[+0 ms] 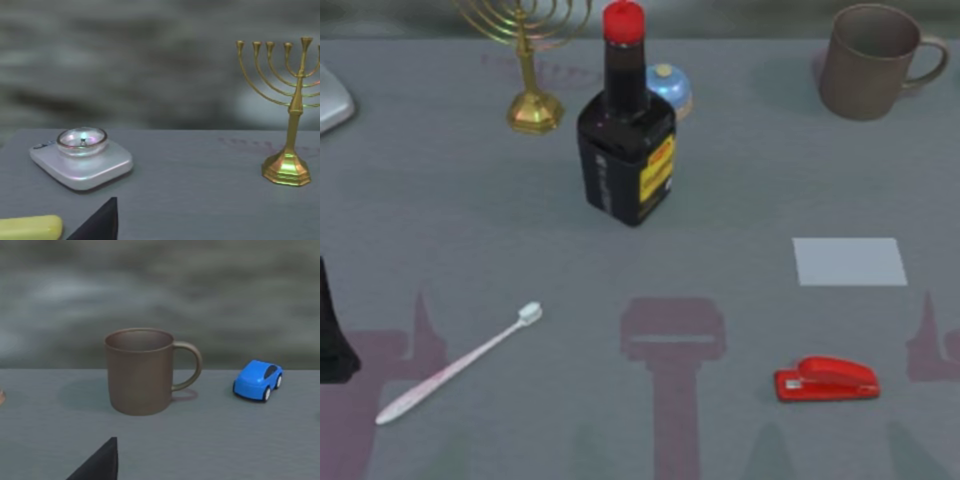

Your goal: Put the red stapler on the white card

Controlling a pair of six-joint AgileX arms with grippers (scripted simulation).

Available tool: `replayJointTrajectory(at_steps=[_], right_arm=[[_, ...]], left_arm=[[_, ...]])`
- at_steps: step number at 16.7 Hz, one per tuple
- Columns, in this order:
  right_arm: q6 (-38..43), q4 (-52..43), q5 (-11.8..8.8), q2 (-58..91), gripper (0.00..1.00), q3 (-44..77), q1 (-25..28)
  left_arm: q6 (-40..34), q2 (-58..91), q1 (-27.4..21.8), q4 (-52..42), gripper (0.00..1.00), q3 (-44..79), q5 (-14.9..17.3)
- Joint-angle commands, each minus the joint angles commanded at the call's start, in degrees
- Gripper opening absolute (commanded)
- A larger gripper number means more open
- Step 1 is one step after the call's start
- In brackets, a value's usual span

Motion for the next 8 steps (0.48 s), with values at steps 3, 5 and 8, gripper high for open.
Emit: replayJointTrajectory(at_steps=[3, 5, 8], right_arm=[[-0.44, -0.53, -0.03, 0.59, 1.0, 0.58, 0.3], [-2.59, -3.1, -0.1, 3.58, 1.0, 3.49, 1.7], [-8.39, -10.06, -0.12, 12.62, 1.0, 11.56, 5.32]], left_arm=[[0.0, 0.0, 0.0, 0.0, 1.0, 0.0, 0.0], [0.0, 0.0, 0.0, 0.0, 1.0, 0.0, 0.0], [0.0, 0.0, 0.0, 0.0, 1.0, 0.0, 0.0]])
